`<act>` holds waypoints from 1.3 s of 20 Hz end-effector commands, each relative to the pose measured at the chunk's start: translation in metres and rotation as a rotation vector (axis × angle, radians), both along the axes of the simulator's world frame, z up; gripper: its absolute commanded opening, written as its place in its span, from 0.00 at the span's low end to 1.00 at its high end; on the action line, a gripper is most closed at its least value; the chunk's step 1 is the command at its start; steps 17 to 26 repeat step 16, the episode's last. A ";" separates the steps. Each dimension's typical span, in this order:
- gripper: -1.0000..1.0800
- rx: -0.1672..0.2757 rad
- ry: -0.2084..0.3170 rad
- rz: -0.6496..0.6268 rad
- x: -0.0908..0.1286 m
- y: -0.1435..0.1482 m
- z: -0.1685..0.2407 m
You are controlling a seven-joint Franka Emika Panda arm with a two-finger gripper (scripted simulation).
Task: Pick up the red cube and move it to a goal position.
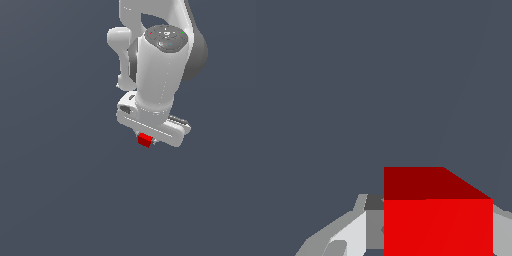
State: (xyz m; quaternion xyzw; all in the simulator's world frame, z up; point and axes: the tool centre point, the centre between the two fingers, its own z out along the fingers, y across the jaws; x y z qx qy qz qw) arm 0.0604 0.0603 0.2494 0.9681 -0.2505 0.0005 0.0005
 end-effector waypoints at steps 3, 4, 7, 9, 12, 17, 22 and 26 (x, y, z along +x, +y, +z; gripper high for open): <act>0.00 0.000 0.001 -0.001 0.010 0.014 0.026; 0.00 0.001 0.001 -0.001 0.012 0.016 0.030; 0.00 0.001 0.001 -0.001 0.016 0.022 0.039; 0.00 0.001 0.001 -0.001 0.018 0.024 0.044; 0.00 0.001 0.001 0.000 0.020 0.027 0.048; 0.00 0.001 0.001 0.000 0.021 0.028 0.049; 0.00 0.001 0.001 0.000 0.021 0.028 0.049; 0.00 0.001 0.001 0.000 0.021 0.028 0.049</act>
